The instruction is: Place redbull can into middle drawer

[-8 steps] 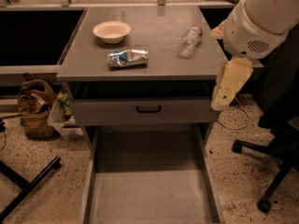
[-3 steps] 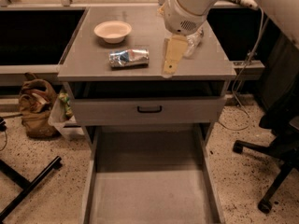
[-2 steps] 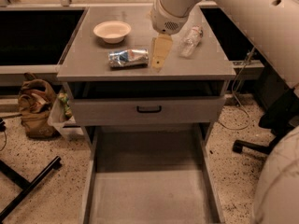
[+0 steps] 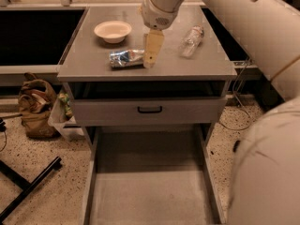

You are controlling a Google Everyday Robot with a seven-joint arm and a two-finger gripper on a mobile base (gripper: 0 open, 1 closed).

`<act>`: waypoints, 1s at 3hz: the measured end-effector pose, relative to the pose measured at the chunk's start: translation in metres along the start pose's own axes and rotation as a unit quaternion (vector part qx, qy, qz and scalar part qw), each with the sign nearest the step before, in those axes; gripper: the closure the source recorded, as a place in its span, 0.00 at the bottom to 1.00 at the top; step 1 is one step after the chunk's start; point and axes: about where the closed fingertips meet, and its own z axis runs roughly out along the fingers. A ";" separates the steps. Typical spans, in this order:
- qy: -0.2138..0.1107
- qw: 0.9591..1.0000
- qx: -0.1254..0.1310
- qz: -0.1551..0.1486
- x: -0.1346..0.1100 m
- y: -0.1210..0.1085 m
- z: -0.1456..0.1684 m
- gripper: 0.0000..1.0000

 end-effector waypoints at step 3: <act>-0.009 0.999 -0.043 -0.029 -0.007 -0.052 0.066 0.00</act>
Offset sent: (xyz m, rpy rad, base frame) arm 0.0957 0.0447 -0.0121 -0.0425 0.0433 0.1167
